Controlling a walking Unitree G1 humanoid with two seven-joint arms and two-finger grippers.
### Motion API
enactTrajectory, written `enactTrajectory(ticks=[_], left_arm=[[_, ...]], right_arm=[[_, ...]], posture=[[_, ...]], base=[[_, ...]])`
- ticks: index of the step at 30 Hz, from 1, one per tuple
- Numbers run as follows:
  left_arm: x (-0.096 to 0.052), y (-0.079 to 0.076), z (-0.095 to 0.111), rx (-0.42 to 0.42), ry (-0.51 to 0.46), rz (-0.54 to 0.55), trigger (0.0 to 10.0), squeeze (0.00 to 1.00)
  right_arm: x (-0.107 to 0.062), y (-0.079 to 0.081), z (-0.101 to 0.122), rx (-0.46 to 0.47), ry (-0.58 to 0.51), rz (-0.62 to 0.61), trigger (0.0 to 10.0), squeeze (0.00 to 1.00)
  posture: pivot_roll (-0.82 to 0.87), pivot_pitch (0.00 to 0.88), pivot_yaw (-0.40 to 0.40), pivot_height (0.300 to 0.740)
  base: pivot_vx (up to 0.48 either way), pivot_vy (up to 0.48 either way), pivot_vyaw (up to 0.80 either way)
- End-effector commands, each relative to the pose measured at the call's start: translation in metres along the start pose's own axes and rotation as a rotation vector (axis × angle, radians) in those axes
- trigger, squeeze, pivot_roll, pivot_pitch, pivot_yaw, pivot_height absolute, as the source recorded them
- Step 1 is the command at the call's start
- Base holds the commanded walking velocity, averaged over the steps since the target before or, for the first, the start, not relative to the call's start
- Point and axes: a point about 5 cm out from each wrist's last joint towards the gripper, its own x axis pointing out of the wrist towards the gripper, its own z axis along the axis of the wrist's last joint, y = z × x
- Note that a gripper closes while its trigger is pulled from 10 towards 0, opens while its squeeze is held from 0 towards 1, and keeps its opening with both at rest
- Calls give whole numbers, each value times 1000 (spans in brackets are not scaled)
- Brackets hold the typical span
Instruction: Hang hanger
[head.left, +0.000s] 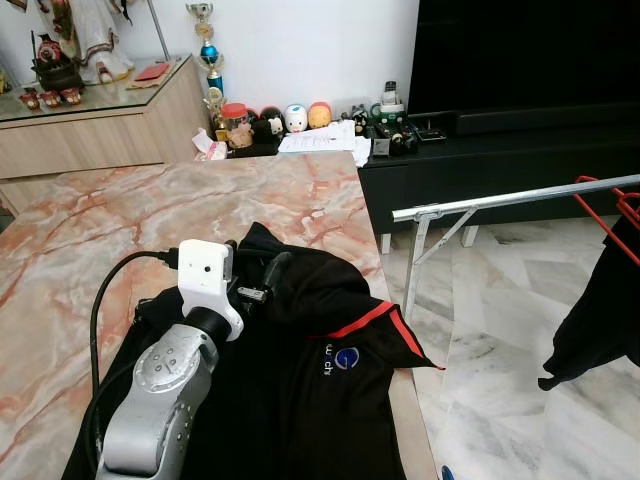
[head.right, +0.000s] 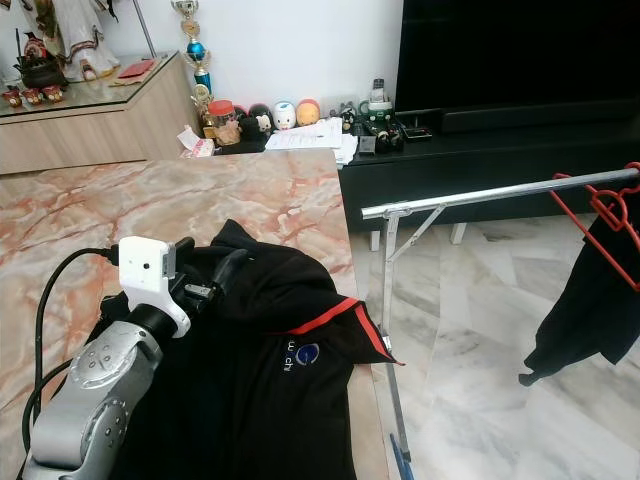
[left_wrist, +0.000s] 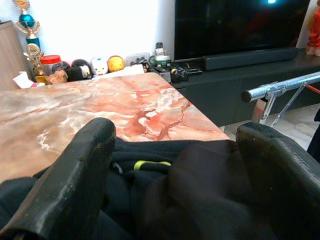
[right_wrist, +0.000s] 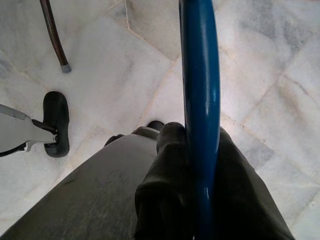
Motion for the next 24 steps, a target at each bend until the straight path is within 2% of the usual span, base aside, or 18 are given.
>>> enactTrajectory(ticks=[1, 8, 24], left_arm=[[-2, 1, 4, 25, -19, 16, 10000, 0], [-1, 10, 6, 43, -28, 56, 10000, 0], [-1, 7, 5, 61, -29, 44, 10000, 0]], right_arm=[[0, 3, -1, 2, 3, 9, 10000, 0], [0, 2, -1, 1, 3, 8, 10000, 0], [0, 3, -1, 30, 4, 0, 10000, 0]], posture=[[-16, 7, 83, 740], [-14, 7, 82, 740], [-10, 5, 85, 740]], base=[[0, -364, 0], [0, -480, 0], [0, -480, 0]])
